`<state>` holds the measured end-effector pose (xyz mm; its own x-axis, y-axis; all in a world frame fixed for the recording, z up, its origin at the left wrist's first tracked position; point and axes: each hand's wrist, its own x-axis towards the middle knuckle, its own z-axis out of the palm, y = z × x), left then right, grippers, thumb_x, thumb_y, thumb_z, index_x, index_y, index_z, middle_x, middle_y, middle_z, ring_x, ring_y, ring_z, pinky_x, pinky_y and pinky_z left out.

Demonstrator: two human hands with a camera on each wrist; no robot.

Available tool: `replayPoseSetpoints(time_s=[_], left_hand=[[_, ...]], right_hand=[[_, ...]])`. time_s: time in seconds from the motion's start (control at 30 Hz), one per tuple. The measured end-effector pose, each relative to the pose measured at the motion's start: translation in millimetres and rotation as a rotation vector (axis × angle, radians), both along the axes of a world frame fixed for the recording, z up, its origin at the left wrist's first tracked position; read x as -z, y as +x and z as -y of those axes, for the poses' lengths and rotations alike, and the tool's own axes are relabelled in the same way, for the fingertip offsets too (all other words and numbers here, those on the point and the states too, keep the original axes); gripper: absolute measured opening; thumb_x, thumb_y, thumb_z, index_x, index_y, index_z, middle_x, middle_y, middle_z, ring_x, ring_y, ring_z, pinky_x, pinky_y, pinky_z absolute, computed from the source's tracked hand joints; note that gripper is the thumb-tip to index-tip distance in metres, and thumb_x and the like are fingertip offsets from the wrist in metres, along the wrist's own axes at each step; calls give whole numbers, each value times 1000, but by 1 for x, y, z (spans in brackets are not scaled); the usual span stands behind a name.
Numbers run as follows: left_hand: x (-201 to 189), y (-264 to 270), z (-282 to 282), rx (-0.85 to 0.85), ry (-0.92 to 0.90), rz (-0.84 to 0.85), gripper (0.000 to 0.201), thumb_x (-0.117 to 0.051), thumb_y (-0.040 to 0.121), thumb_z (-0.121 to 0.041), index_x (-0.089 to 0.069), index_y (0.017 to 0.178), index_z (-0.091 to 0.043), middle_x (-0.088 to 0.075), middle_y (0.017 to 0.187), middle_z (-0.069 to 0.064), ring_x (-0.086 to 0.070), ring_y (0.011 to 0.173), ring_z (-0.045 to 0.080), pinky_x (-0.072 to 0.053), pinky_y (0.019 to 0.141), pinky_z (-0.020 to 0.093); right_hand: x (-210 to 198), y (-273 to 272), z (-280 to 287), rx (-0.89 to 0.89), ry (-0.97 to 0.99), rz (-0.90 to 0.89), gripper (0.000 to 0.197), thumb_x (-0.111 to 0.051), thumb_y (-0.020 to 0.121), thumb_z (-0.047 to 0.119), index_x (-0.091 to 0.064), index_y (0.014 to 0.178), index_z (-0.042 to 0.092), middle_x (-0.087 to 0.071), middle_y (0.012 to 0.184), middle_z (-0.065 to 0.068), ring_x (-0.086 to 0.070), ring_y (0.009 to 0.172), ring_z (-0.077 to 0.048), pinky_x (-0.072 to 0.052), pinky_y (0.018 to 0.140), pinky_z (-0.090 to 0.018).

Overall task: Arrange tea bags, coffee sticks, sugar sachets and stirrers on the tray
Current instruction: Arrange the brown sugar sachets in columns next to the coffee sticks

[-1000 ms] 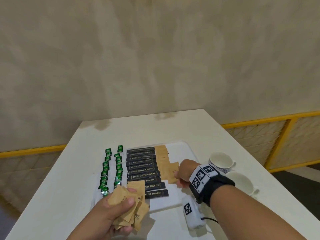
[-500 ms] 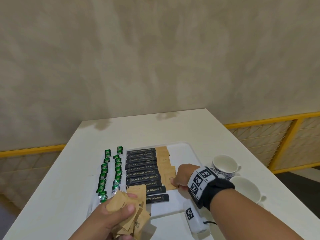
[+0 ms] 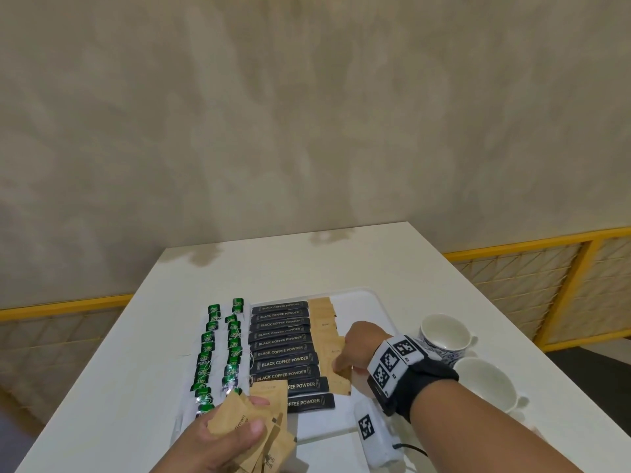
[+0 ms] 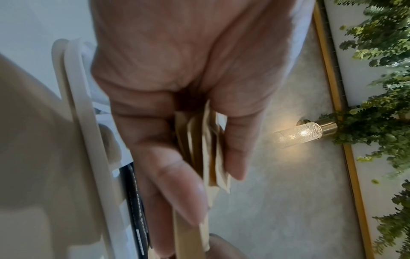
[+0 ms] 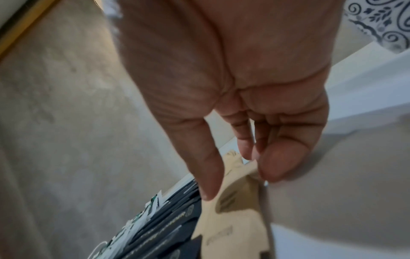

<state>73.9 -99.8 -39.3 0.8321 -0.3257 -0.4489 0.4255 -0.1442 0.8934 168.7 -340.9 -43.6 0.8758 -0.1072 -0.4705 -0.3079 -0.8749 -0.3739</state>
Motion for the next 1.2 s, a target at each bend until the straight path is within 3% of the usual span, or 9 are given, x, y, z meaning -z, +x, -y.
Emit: replayPoseSetpoints(time_s=[0.1, 0.2, 0.27, 0.4, 0.47, 0.57, 0.7, 0.9, 1.2], left_hand=[[0, 0, 0, 13, 1, -1, 46, -72, 72, -31, -65, 114, -12, -77, 86, -4, -72, 73, 7, -51, 55, 11], [3, 0, -1, 95, 20, 33, 97, -89, 25, -60, -68, 108, -16, -76, 91, -2, -72, 78, 8, -51, 59, 10], [5, 1, -1, 89, -24, 11, 105, -92, 15, -53, -69, 108, -11, -76, 96, 7, -73, 83, 16, -54, 60, 14], [10, 0, 1, 17, -155, -75, 88, -98, 32, -34, -69, 113, -13, -67, 113, 25, -66, 100, 42, -58, 75, 38], [8, 0, 3, -23, -218, -107, 60, -93, 54, -29, -71, 109, -17, -68, 110, 25, -68, 89, 42, -58, 69, 41], [3, 6, 9, -81, -343, -133, 37, -72, 73, -12, -70, 110, -14, -69, 108, 26, -68, 80, 39, -60, 65, 45], [-1, 16, 20, -79, -346, -62, 40, -67, 76, -12, -65, 116, -15, -69, 108, 24, -68, 83, 34, -58, 69, 45], [-6, 21, 33, -42, -397, -67, 30, -66, 79, -6, -71, 108, -11, -69, 106, 27, -67, 77, 35, -58, 57, 38], [-2, 20, 27, -86, -412, -79, 26, -71, 76, -9, -73, 101, -14, -69, 103, 24, -67, 78, 34, -58, 59, 40]], right_hand=[[1, 0, -2, -20, 1, 35, 28, -78, 75, 28, -53, 71, 16, -61, 82, -1, -59, 75, -18, -46, 63, -23], [3, 1, -2, -20, 1, 60, 26, -78, 75, 27, -55, 76, 15, -62, 84, -1, -59, 77, -18, -46, 64, -23], [4, 1, -2, -16, 22, 62, 25, -78, 74, 26, -57, 80, 14, -62, 85, -1, -60, 78, -18, -45, 63, -23], [-1, -5, 2, -7, 41, 78, 33, -72, 82, 23, -57, 109, 12, -62, 110, -3, -60, 103, -19, -46, 76, -25], [-8, -9, 4, 26, 85, 138, 34, -61, 89, 16, -52, 122, 10, -59, 122, -5, -57, 110, -20, -47, 83, -26], [-21, -16, 3, -8, 255, 164, 15, -49, 95, 15, -59, 103, 7, -67, 106, -13, -62, 87, -21, -53, 87, -36], [-28, -30, -2, 10, 837, -104, 17, -57, 96, 22, -61, 94, 7, -65, 77, -13, -57, 58, -19, -48, 56, -28], [-26, -39, -3, 5, 933, 75, 17, -67, 89, 10, -59, 74, 13, -64, 66, -6, -56, 47, -12, -43, 45, -20], [-23, -45, 10, 81, 947, 48, 11, -66, 90, 9, -56, 84, 11, -60, 59, -3, -60, 59, -17, -46, 49, -20]])
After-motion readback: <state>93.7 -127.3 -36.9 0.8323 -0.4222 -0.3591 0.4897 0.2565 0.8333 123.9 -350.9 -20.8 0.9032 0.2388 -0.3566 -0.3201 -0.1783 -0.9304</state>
